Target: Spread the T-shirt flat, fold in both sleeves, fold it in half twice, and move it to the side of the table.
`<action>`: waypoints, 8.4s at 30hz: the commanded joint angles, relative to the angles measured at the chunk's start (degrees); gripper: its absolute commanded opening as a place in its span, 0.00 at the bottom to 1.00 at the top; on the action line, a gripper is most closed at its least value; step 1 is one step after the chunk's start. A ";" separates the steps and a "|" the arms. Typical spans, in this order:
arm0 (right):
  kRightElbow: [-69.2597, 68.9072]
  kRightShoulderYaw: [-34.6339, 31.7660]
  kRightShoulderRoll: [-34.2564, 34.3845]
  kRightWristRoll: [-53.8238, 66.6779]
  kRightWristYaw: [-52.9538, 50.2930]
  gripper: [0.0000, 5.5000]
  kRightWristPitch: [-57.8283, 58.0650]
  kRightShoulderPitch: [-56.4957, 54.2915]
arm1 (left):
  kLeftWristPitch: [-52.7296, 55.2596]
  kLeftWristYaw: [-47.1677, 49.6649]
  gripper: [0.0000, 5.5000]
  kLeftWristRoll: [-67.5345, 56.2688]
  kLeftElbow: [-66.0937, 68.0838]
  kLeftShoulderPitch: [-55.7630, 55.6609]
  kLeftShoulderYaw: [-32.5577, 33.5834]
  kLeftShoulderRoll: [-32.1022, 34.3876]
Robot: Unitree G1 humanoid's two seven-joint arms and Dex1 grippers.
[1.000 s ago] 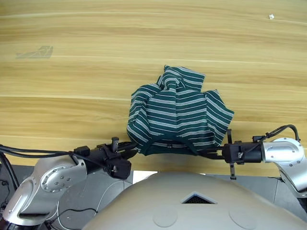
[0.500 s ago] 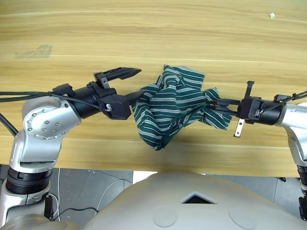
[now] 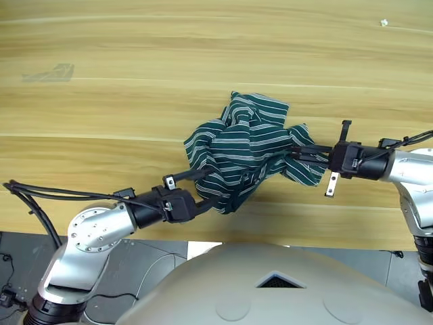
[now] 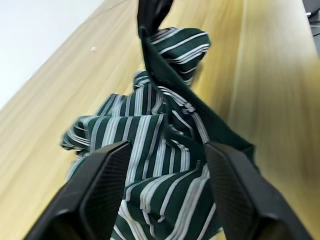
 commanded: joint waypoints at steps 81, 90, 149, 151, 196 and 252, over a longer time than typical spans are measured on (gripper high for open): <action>6.38 -9.45 0.13 7.23 -0.41 0.00 2.79 -15.19 | 6.95 2.76 0.00 -6.01 17.29 -38.73 13.73 4.79; 36.65 -5.93 -3.45 -4.09 0.09 0.00 0.26 -57.08 | 8.24 -4.24 0.00 9.10 49.59 -93.17 -5.85 1.04; -13.24 13.81 -21.39 -6.51 -1.96 0.22 -1.74 3.61 | -13.23 -2.49 0.38 31.94 -3.81 3.40 -1.19 12.84; -15.04 12.76 -21.81 -1.67 0.41 0.28 0.17 4.62 | -13.09 -3.10 0.43 29.98 -4.27 3.38 -0.74 12.79; 85.40 -1.30 27.33 -16.41 -34.92 0.35 -3.07 -47.29 | -15.64 26.79 0.69 35.59 61.51 -51.13 -19.65 -15.89; 56.45 14.12 21.53 -38.29 -36.38 0.31 -15.96 -27.86 | -15.92 30.89 0.70 38.87 63.52 -46.96 -22.88 -16.62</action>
